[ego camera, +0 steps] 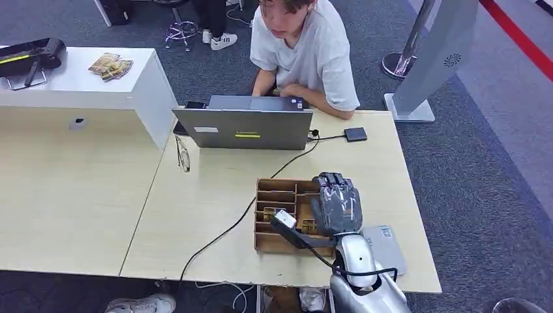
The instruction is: Pass the card to the sensor for recognition and then transmit it.
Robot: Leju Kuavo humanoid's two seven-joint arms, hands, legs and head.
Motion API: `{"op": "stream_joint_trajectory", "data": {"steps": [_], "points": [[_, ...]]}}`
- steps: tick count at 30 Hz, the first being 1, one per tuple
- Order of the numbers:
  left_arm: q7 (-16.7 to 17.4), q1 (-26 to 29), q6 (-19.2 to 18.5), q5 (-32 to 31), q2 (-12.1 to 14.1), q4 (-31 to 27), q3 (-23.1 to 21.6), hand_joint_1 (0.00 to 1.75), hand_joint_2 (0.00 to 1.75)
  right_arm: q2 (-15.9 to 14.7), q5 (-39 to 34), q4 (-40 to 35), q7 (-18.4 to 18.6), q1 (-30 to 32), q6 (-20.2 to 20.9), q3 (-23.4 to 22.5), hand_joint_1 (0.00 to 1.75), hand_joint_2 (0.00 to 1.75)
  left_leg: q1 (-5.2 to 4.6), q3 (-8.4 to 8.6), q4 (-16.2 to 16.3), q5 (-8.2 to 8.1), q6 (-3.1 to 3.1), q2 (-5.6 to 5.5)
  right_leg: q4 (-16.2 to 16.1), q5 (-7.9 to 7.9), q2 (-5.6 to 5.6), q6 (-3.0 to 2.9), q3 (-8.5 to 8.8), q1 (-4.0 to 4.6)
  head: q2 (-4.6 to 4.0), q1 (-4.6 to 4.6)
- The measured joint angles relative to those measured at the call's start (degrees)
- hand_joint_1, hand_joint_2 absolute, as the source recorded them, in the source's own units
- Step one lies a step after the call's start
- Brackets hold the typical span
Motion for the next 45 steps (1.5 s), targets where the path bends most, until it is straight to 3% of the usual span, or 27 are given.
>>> {"op": "stream_joint_trajectory", "data": {"steps": [15,27,29,31,32,34,37,45], "points": [[0.0,0.0,0.0,0.0,0.0,0.0,0.0,0.0,0.0,0.0,0.0,0.4,0.0,0.0,0.1,0.0,0.91,1.75,0.0,0.0,0.0,0.0,0.0,0.0,0.0,0.0,0.0,0.0,0.0,0.0,0.0,0.0],[0.0,0.0,0.1,0.2,0.0,0.0,0.0,0.0,0.0,0.0,0.0,0.8,0.0,0.0,0.5,0.0,0.84,1.75,0.0,0.0,0.0,0.0,0.0,0.0,0.0,0.0,0.0,0.0,0.0,0.0,0.0,0.0],[-0.1,0.0,0.1,0.3,0.0,0.0,0.0,0.0,0.0,0.0,0.0,0.9,0.0,0.0,0.7,0.1,0.87,1.75,0.0,0.0,0.0,0.0,0.0,0.0,0.0,0.0,0.0,0.0,0.0,0.0,0.0,0.0],[-0.1,0.0,0.2,0.3,0.0,0.0,0.0,0.0,0.0,0.0,0.0,1.0,0.0,0.0,0.7,0.1,1.06,1.75,0.0,0.0,0.0,0.0,0.0,0.0,0.0,0.0,0.0,0.0,0.0,0.0,0.0,0.0],[-0.1,0.0,0.2,0.4,0.0,0.0,0.0,0.0,0.0,0.0,0.0,1.1,0.0,0.0,0.7,0.1,1.26,1.75,0.0,0.0,0.0,0.0,0.0,0.0,0.0,0.0,0.0,0.0,0.0,0.0,0.0,0.0],[-0.2,0.0,0.2,0.4,0.0,0.0,0.0,0.0,0.0,0.0,0.0,1.1,0.0,0.0,0.7,0.2,1.34,1.75,0.0,0.0,0.0,0.0,0.0,0.0,0.0,0.0,0.0,0.0,0.0,0.0,0.0,0.0],[-0.2,0.0,0.2,0.5,0.0,0.0,0.0,0.0,0.0,0.0,0.0,1.2,0.0,0.0,0.7,0.3,1.45,1.75,0.0,0.0,0.0,0.0,0.0,0.0,0.0,0.0,0.0,0.0,0.0,0.0,0.0,0.0],[-0.2,0.0,0.2,0.6,0.0,0.0,0.0,0.0,0.0,0.0,0.0,1.4,0.0,-0.1,0.7,0.5,1.48,1.75,0.0,0.0,0.0,0.0,0.0,0.0,0.0,0.0,0.0,0.0,0.0,0.0,0.0,0.0]]}}
